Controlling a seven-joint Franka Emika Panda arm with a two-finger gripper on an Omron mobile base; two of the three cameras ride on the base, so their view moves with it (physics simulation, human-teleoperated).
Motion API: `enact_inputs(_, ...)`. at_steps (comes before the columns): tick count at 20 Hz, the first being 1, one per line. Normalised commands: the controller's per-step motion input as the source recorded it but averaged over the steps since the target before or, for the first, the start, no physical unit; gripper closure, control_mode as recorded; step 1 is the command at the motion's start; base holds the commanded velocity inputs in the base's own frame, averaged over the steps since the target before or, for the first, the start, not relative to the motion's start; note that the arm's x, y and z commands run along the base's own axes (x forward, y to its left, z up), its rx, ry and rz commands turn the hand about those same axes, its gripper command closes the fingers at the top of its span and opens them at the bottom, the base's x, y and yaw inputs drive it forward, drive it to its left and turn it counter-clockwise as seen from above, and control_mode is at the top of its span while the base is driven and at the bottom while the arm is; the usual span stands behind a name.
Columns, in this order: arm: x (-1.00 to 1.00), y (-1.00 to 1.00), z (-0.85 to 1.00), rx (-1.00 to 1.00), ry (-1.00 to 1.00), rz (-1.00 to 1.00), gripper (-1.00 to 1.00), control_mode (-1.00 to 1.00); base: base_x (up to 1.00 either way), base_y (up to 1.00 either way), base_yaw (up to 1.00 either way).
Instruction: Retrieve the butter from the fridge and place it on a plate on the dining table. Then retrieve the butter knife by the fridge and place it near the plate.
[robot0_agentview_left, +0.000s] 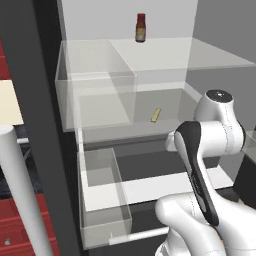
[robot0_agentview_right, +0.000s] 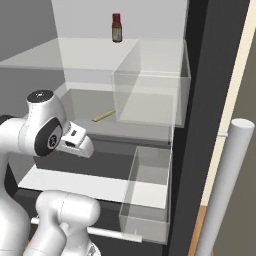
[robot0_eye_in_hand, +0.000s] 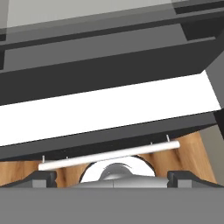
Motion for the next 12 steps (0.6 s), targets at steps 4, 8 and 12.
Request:
enact_inputs(4, 0.00, 0.00, 0.00, 0.00, 0.00, 0.00, -1.00, 1.00, 0.36, -0.01, 0.00)
enact_inputs(8, 0.19, 0.00, 0.00, -0.01, -0.12, 0.00, -1.00, -1.00, 0.00, 0.00, 0.00)
enact_inputs(12, 0.26, 0.00, 0.01, -0.05, -0.26, -0.04, -1.00, -1.00, 0.00, 0.00, 0.00)
